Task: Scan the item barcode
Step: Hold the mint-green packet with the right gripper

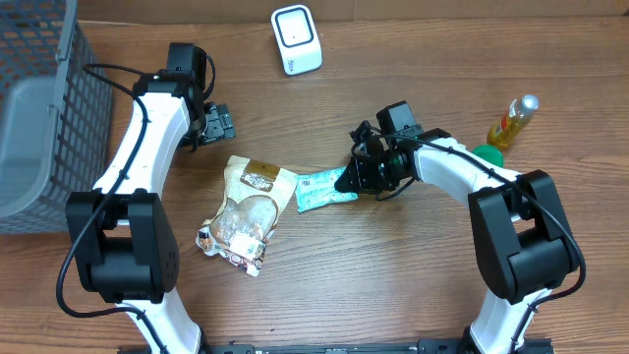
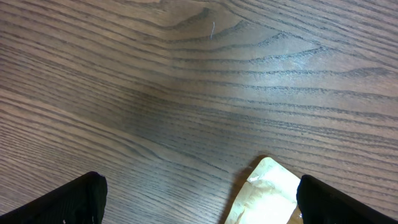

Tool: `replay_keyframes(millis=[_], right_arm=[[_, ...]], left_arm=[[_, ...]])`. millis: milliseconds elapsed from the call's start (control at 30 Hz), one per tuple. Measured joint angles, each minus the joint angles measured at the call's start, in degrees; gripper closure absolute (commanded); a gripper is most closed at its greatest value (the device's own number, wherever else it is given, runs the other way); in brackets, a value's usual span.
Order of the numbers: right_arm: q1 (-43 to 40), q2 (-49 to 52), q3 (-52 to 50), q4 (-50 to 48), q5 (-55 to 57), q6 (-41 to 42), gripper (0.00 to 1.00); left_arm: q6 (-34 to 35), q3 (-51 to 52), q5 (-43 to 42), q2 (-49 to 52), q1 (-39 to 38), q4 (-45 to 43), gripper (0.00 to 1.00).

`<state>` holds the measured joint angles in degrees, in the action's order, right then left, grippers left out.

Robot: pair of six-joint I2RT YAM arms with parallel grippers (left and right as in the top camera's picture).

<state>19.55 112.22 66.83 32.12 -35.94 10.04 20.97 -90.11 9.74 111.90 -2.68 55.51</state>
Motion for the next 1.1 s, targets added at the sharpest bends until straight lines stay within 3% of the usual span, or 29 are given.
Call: replay_keyframes(millis=[100,900,1100], right_arm=[[0.0,0.0,0.0,0.0,0.0,-0.5,0.96],[-0.1,0.0,0.0,0.5,-0.1,-0.4,0.96],[-1.0,0.0,4.0,9.5,0.2,-1.0,0.96]], left_arm=[[0.0,0.0,0.0,0.0,0.0,0.0,0.00],[0.0,0.0,0.0,0.0,0.0,0.0,0.00],[0.0,0.0,0.0,0.0,0.0,0.0,0.01]])
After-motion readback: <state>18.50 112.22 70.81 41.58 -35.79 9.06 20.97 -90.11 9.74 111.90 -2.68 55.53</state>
